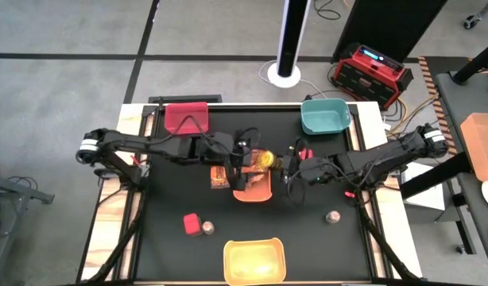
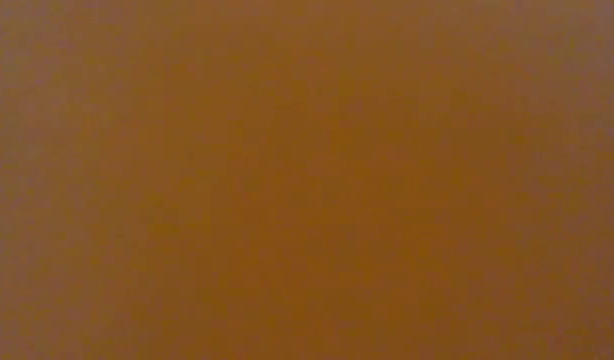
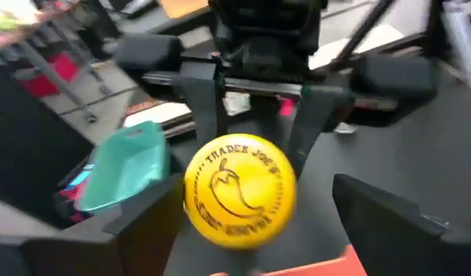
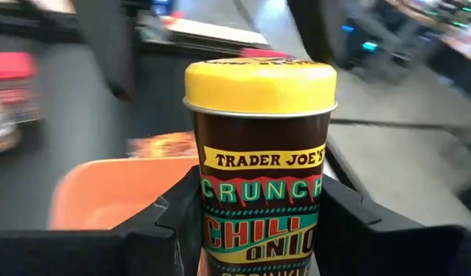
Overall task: Sort spices by type
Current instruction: Put the left yellow seasoning bottle into the blue bin
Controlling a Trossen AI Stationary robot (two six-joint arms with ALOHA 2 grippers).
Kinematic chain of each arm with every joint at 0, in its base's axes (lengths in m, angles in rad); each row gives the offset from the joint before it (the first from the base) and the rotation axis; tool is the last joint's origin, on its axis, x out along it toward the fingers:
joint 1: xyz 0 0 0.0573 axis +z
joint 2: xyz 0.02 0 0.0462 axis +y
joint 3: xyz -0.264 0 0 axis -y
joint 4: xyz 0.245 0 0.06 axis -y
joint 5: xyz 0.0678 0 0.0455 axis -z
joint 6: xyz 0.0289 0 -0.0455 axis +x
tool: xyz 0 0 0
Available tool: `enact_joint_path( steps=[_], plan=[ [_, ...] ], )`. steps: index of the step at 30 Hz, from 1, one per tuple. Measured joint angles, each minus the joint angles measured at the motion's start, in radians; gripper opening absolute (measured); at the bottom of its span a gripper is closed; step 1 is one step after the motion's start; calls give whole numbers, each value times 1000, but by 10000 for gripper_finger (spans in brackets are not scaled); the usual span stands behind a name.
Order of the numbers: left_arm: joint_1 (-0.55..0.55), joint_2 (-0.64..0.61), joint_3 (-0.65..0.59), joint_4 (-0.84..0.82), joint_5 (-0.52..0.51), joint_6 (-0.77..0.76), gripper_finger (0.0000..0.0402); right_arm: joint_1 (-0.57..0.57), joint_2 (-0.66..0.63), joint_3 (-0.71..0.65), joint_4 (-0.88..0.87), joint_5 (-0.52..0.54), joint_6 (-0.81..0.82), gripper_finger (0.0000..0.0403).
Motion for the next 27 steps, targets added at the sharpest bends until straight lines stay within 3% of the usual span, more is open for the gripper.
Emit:
enact_joint_path(
  steps=[3,9,18,22,27],
  plan=[
    [-2,-46,0,-22,-46,5,321,-69,-16,-1,-7,47,17,170],
    [-1,-151,-15,-62,-115,-16,322,-293,-34,-46,20,37,47,170],
    [-40,-280,-25,-109,-125,-159,323,-658,-106,-326,488,42,170,170],
    [-62,-315,-25,-111,-124,-157,323,-716,-111,-407,587,52,226,170],
    [-63,-358,-18,-114,-128,-153,323,-723,-107,-449,577,213,314,170]
  ],
)
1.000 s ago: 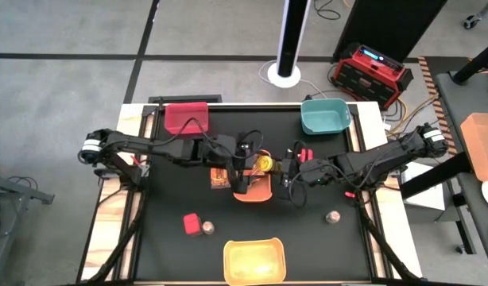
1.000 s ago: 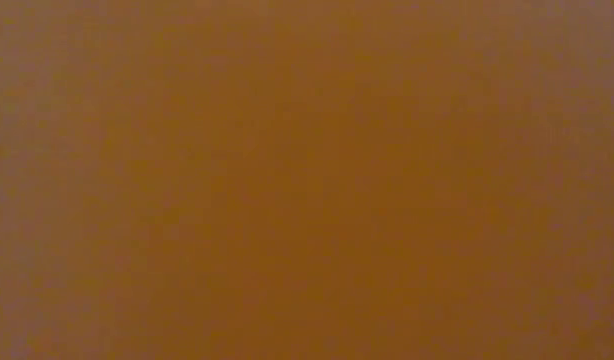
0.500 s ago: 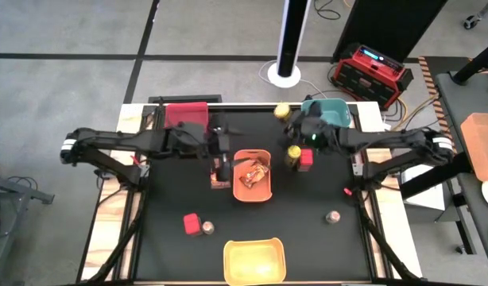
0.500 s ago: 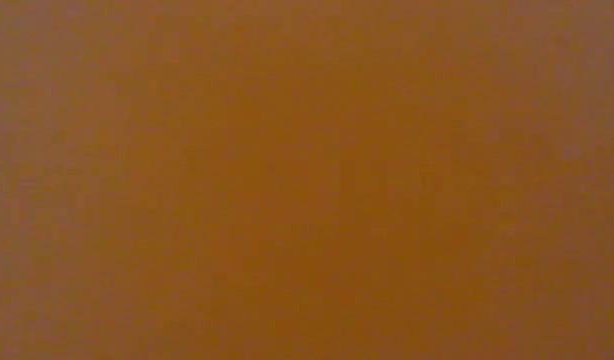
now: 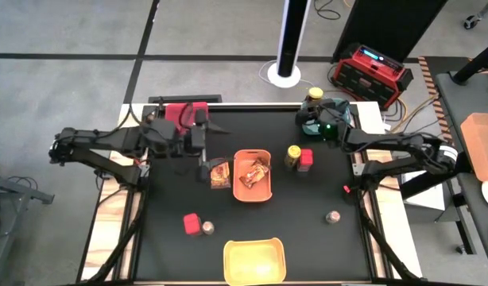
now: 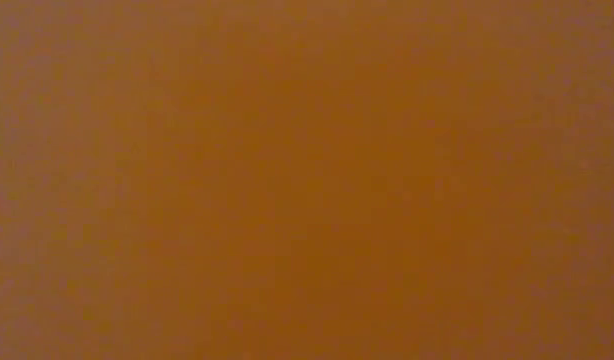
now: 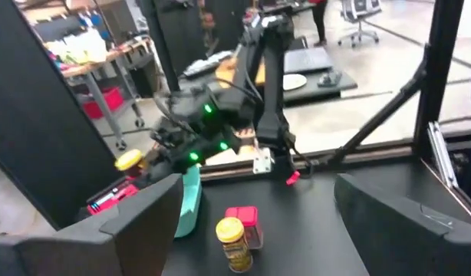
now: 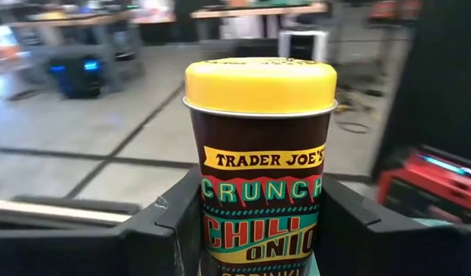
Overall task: Sort spices by type
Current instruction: Put the left yellow seasoning bottle into the blue bin
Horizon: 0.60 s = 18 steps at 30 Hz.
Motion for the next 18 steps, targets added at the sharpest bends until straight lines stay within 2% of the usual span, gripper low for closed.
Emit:
enact_joint_path(
  steps=[6,12,18],
  plan=[
    [0,-37,0,-28,-77,-2,323,1,0,-32,-33,129,86,170],
    [0,-41,0,-61,-87,-3,323,1,0,-69,-38,209,105,170],
    [0,-24,0,-67,-87,-3,323,1,0,-122,-28,218,127,170]
  ],
)
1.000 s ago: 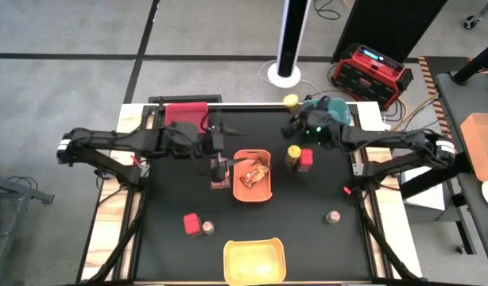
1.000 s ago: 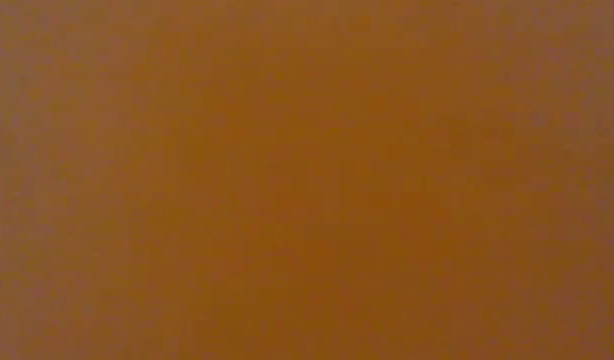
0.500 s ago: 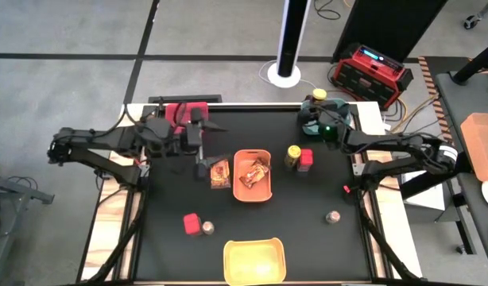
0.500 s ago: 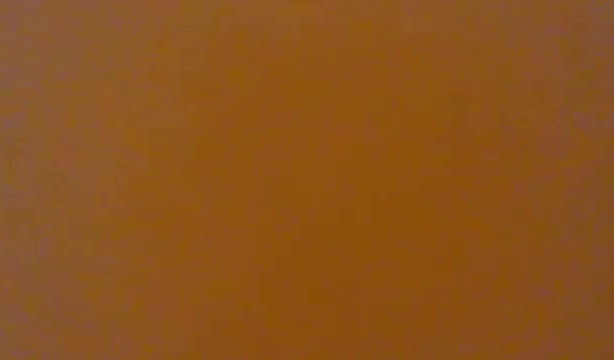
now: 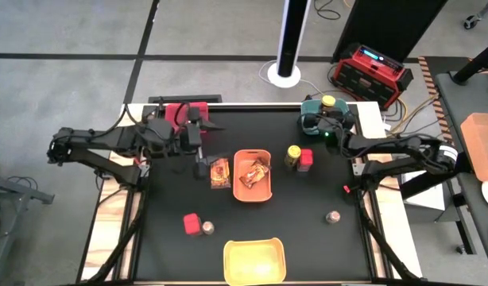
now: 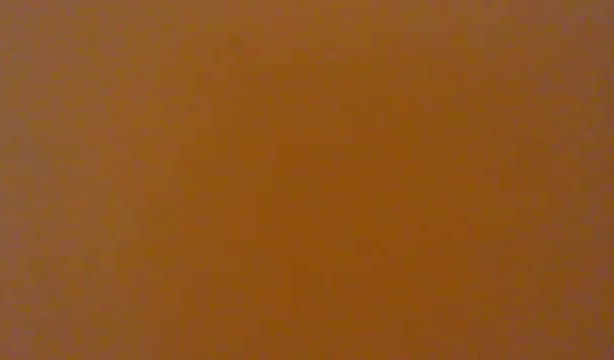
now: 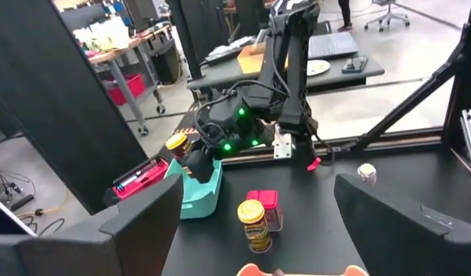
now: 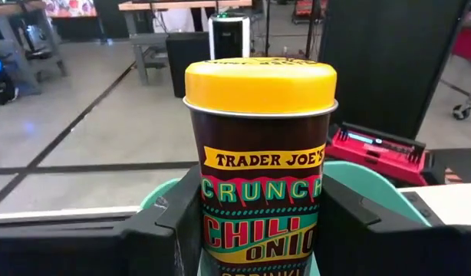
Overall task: Sort spices by type
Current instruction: Put the left yellow seasoning bottle into the blue bin
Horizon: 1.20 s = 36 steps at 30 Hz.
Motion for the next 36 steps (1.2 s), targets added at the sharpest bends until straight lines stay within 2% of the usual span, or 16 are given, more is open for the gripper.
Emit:
enact_joint_path(
  steps=[5,11,27,32,36],
  plan=[
    [0,7,0,-1,0,3,323,3,0,-92,171,0,-2,170],
    [0,7,0,-6,0,4,323,7,1,-200,393,0,-95,170],
    [0,19,0,4,-15,30,323,-16,1,-176,394,-6,-125,170],
    [0,19,0,3,-16,31,323,-24,9,-68,187,-35,-81,170],
    [0,19,-11,-22,-13,38,323,25,-21,14,195,-77,-175,170]
  ],
)
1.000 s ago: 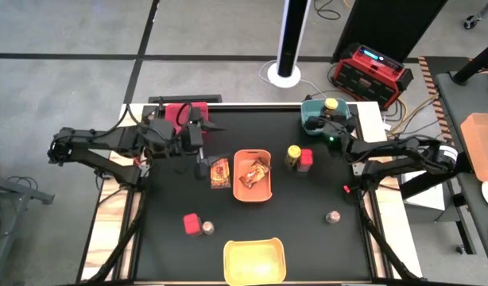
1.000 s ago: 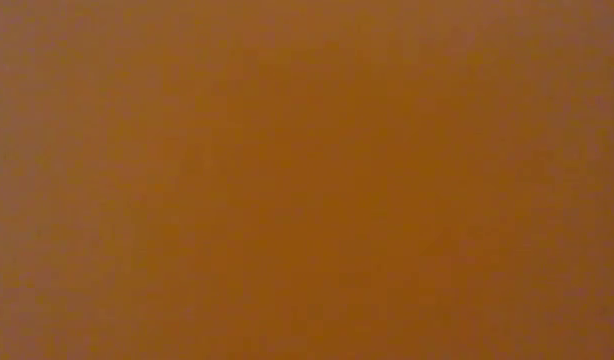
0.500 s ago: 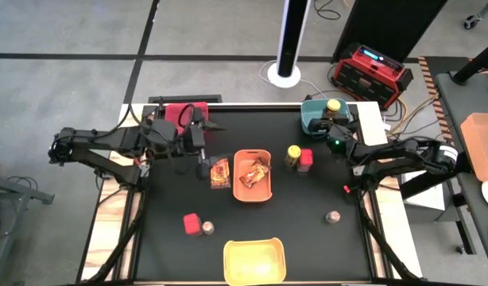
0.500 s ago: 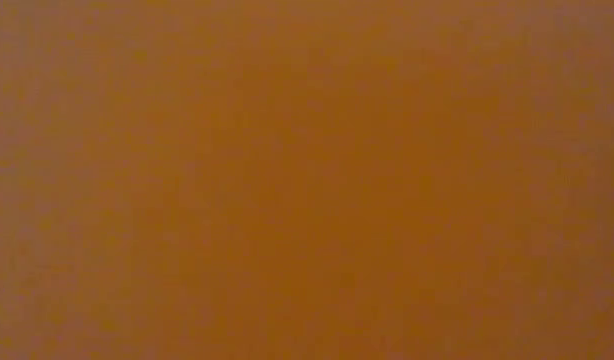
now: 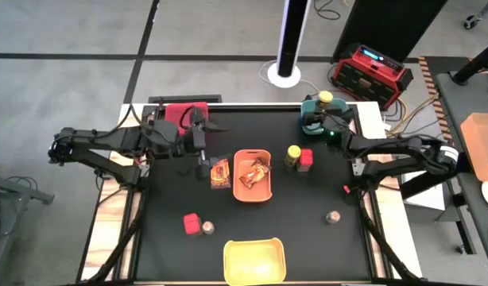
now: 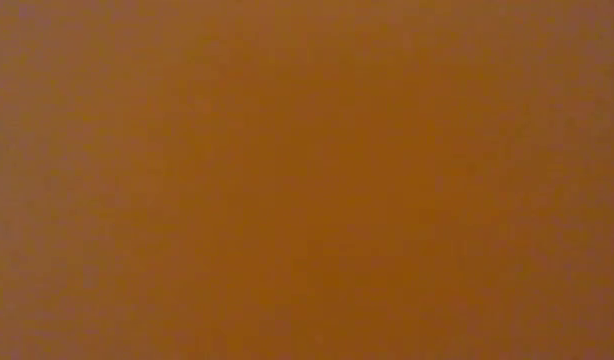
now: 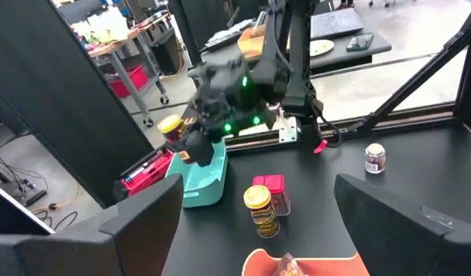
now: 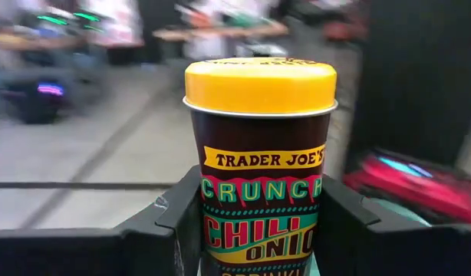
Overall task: Sort spices by type
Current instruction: Put the left yellow seasoning bottle into the blue bin
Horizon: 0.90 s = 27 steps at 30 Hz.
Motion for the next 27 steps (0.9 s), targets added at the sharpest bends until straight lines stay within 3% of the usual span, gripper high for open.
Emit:
enact_joint_path(
  steps=[6,12,14,17,23,27],
  plan=[
    [0,0,-160,163,33,27,323,161,-141,42,125,-203,-276,170],
    [1,11,-361,506,157,68,323,330,-280,13,196,-528,-316,170],
    [1,28,-405,630,194,72,323,379,-290,13,198,-591,-326,170],
    [1,74,-437,763,216,75,323,444,-265,12,234,-605,-361,170],
    [2,212,-432,983,215,94,323,511,-130,11,490,-592,-341,170],
    [5,289,-426,1131,140,135,323,529,-43,11,616,-543,-339,170]
  ],
)
